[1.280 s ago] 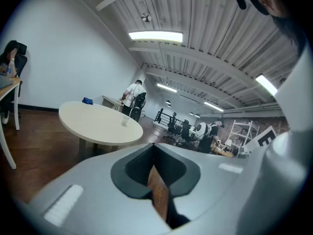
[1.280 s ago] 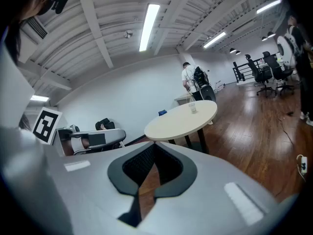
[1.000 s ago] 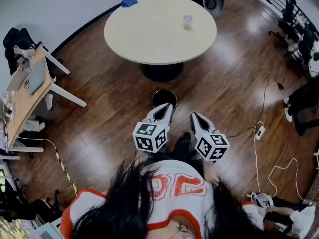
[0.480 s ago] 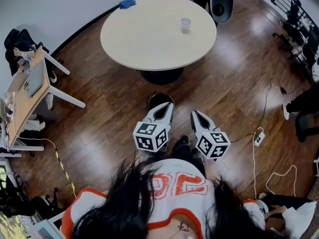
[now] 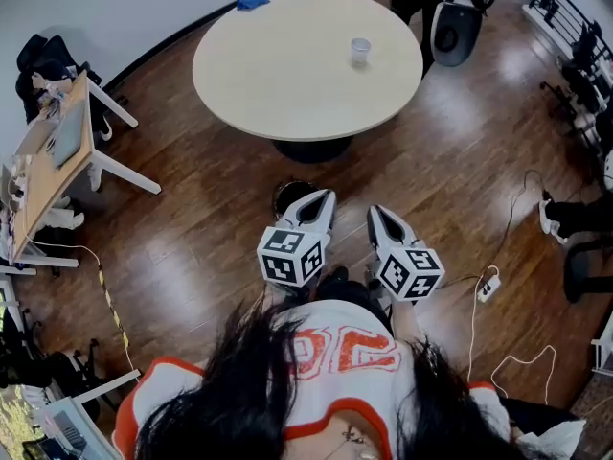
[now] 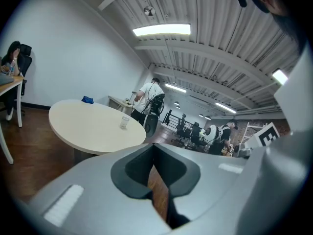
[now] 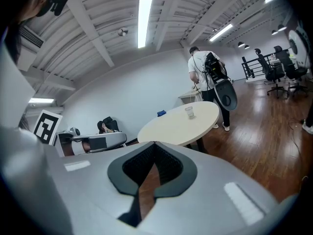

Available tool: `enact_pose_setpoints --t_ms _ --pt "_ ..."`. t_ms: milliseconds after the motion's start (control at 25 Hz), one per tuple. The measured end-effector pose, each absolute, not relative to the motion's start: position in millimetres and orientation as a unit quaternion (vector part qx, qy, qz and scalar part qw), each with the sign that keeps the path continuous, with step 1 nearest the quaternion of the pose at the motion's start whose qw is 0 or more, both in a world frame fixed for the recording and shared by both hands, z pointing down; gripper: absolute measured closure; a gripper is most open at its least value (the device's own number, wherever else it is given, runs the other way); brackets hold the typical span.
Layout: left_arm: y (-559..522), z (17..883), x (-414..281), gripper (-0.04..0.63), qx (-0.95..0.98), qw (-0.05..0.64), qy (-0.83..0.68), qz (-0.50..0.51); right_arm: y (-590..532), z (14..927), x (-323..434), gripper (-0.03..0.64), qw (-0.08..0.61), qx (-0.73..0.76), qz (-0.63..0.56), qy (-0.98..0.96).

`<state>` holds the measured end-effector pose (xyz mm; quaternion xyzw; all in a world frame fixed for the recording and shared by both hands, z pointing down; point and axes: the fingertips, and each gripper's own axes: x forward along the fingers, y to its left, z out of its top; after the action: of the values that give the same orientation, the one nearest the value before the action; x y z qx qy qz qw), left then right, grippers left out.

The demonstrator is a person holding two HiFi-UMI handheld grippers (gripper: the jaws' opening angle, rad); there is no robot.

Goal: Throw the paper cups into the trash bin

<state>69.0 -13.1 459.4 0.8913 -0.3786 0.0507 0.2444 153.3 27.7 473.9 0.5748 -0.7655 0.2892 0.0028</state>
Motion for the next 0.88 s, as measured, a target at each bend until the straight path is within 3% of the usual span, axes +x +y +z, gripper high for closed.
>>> enact_pose_setpoints --t_ms 880 --pt "-45.0 463.6 80.6 0.595 0.883 0.244 -0.395 0.064 -10.0 490.5 162.1 0.615 0.009 0.553 0.313 -0.772"
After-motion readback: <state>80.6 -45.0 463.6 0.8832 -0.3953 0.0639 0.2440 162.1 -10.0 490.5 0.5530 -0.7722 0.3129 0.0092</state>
